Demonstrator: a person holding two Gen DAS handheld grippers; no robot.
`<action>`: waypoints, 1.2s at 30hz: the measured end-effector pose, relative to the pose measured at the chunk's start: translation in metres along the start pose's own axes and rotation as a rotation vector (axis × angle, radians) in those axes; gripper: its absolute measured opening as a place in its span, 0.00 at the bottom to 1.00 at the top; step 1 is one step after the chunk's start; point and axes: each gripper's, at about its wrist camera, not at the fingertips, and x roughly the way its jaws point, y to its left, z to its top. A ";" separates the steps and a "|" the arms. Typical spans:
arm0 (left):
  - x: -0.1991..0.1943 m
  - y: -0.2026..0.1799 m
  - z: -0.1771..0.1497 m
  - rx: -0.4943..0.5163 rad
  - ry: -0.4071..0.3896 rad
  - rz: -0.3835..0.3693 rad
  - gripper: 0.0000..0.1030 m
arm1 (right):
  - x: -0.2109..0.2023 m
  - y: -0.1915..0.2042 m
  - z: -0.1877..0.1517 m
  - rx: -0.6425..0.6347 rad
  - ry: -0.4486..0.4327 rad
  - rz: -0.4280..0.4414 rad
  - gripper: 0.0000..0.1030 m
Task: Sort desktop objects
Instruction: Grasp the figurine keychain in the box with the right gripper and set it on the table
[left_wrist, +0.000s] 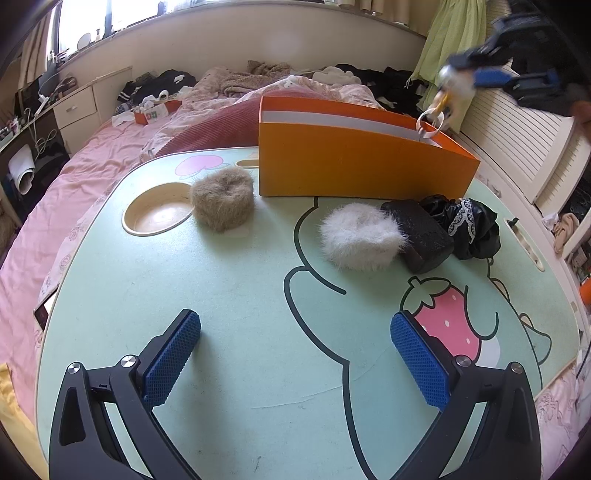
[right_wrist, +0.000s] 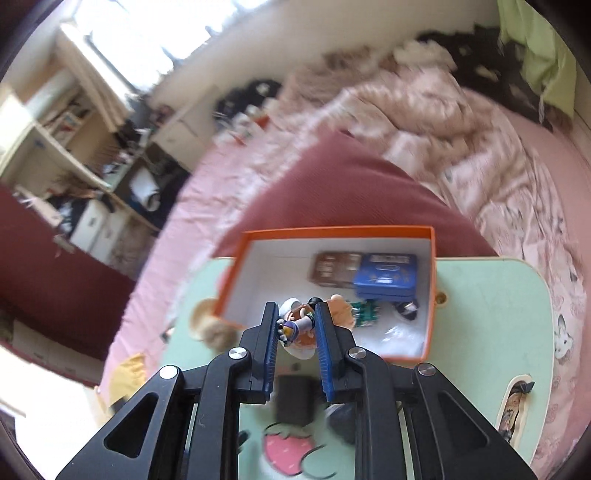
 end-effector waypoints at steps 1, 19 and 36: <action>0.000 0.000 0.000 0.000 0.000 0.000 1.00 | -0.004 0.005 -0.002 -0.013 -0.003 0.016 0.18; 0.000 0.000 0.000 0.001 0.000 0.000 1.00 | 0.077 0.029 -0.090 -0.075 0.214 0.139 0.20; 0.000 0.000 0.001 0.003 0.002 0.001 1.00 | 0.051 0.021 -0.177 -0.228 0.069 -0.159 0.63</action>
